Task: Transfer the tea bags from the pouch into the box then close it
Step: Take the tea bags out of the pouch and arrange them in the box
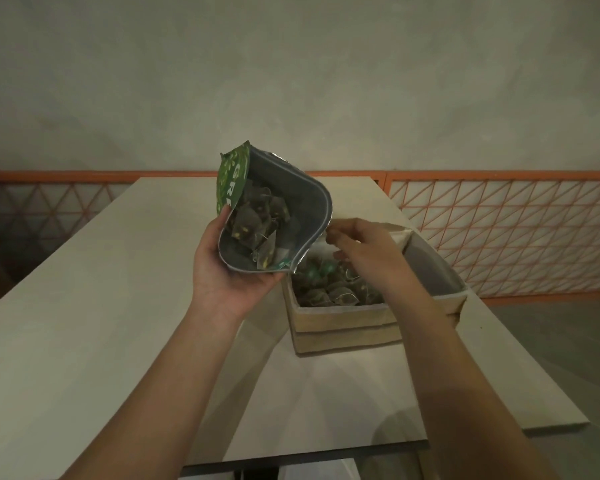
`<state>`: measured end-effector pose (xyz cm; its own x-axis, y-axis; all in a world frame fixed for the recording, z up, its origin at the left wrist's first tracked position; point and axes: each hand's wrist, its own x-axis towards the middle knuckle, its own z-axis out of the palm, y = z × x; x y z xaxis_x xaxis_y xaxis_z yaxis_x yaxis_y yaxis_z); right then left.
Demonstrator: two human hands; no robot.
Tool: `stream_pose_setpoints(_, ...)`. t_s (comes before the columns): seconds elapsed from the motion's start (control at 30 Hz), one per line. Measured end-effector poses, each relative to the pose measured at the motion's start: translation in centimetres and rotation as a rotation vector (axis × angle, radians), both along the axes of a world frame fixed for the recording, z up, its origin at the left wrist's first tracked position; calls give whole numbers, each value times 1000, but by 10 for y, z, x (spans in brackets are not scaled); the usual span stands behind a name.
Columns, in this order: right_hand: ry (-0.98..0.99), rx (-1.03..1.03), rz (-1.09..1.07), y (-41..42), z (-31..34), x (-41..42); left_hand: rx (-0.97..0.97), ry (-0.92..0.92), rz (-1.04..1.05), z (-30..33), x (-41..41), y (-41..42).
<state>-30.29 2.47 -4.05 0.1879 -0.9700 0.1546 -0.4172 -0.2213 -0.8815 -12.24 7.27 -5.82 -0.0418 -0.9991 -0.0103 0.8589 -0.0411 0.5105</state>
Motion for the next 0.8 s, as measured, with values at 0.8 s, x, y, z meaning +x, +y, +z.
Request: stream_pose_setpoints(0.8, 748, -722, -12, 39, 4, 62, 17, -85, 94, -4, 3, 1)
